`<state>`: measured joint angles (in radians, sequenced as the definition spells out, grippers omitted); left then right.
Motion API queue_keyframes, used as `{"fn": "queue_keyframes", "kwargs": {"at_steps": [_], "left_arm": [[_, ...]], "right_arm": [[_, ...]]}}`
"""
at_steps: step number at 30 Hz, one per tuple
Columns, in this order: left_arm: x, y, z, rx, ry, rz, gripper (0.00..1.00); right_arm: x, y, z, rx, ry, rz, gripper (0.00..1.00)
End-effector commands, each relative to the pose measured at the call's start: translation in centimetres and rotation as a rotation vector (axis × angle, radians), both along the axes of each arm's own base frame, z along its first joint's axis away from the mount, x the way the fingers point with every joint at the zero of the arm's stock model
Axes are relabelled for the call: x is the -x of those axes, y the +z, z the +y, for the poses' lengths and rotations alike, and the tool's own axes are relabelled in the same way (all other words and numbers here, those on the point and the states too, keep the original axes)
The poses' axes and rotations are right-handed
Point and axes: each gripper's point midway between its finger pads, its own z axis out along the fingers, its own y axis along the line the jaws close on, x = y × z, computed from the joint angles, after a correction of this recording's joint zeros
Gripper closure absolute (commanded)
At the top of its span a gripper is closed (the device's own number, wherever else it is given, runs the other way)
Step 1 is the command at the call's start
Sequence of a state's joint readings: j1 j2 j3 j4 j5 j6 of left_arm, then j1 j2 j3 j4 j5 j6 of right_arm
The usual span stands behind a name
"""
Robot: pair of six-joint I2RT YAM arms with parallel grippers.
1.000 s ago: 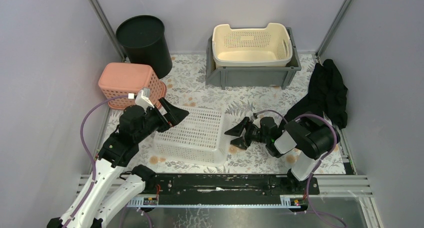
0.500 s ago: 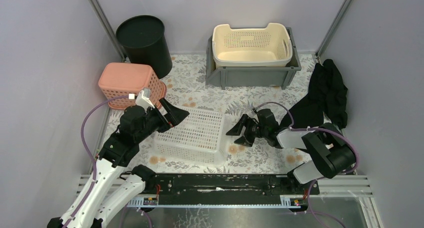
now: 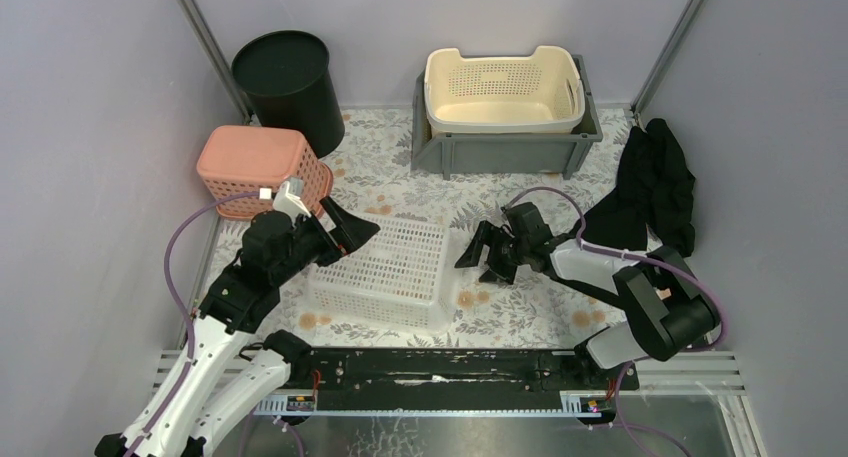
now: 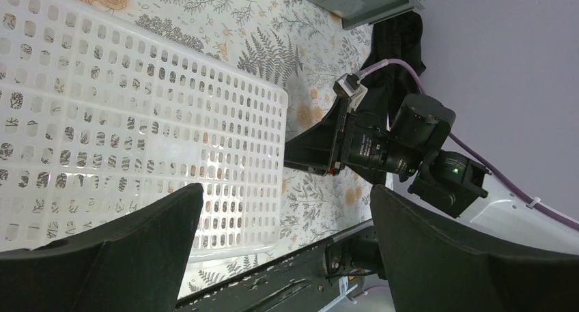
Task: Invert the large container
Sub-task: Turn the container upside down at the center of the board.
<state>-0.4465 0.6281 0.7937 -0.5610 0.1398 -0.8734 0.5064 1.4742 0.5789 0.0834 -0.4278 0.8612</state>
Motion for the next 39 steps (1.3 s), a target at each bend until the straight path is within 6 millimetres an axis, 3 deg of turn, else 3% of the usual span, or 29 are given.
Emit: {"fn": "queue_keyframes", "kwargs": {"at_steps": [1, 7, 18, 31, 39], "left_arm": [[-0.3, 0.5, -0.5, 0.023, -0.018, -0.022, 0.00], [-0.3, 0.3, -0.5, 0.021, -0.018, -0.016, 0.00], [-0.1, 0.1, -0.5, 0.021, -0.021, -0.010, 0.00], [-0.1, -0.1, -0.5, 0.019, -0.025, -0.003, 0.00], [-0.1, -0.1, -0.6, 0.019, -0.027, -0.003, 0.00]], "right_arm": [[1.5, -3.1, -4.1, 0.236, -0.013, 0.048, 0.13], [1.0, -2.7, -5.4, 0.319, -0.021, 0.027, 0.09], [0.2, -1.0, -6.0, 0.359, -0.021, -0.024, 0.06], [-0.7, 3.3, -4.4, 0.261, 0.004, -0.097, 0.07], [-0.7, 3.9, -4.2, 0.247, 0.011, -0.104, 0.08]]}}
